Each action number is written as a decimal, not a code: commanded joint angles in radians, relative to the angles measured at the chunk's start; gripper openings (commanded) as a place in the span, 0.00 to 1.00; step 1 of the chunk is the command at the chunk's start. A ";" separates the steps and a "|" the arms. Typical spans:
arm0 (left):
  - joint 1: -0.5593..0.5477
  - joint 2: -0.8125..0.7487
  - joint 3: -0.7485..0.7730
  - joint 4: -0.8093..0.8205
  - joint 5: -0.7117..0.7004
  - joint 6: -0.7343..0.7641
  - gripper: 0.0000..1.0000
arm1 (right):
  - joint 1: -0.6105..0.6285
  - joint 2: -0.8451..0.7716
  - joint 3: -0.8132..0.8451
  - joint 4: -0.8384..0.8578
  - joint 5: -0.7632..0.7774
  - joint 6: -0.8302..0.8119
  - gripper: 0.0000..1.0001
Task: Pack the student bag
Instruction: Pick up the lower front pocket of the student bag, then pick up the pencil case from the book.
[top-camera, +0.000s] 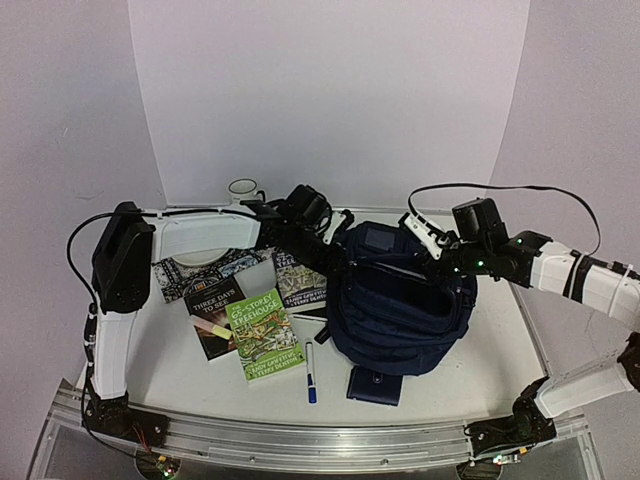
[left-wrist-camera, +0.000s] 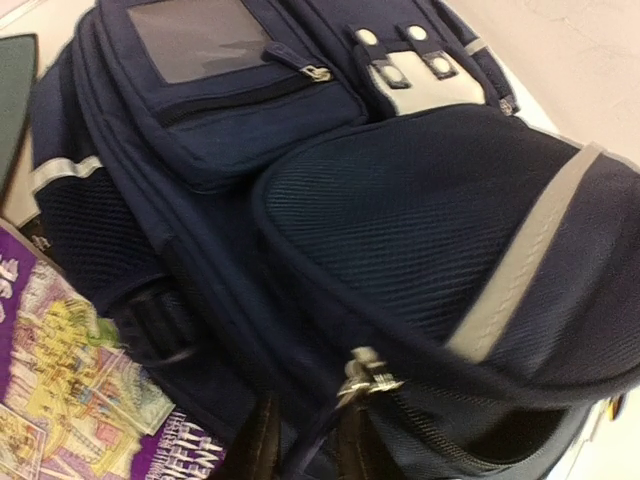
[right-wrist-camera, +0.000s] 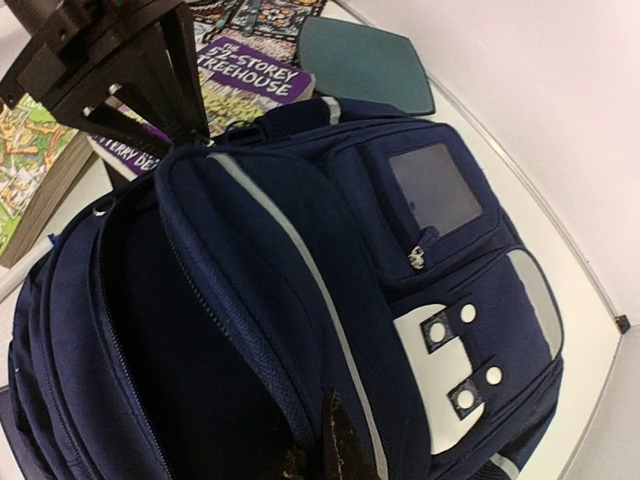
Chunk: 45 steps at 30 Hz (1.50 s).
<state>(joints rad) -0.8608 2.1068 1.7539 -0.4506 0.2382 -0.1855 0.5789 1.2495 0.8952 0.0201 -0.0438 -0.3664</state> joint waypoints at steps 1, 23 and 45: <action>0.051 -0.104 -0.065 -0.016 -0.104 -0.054 0.36 | -0.010 0.008 0.103 0.019 0.082 0.004 0.00; 0.019 -0.672 -0.705 -0.017 -0.451 -0.515 1.00 | -0.010 0.019 0.124 0.034 0.091 0.005 0.00; 0.337 -0.663 -0.881 -0.273 -0.445 -0.937 0.88 | -0.010 0.010 0.099 0.055 0.052 0.047 0.00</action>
<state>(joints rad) -0.5762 1.3834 0.8693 -0.6639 -0.2162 -1.0598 0.5766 1.2861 0.9733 -0.0034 0.0145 -0.3434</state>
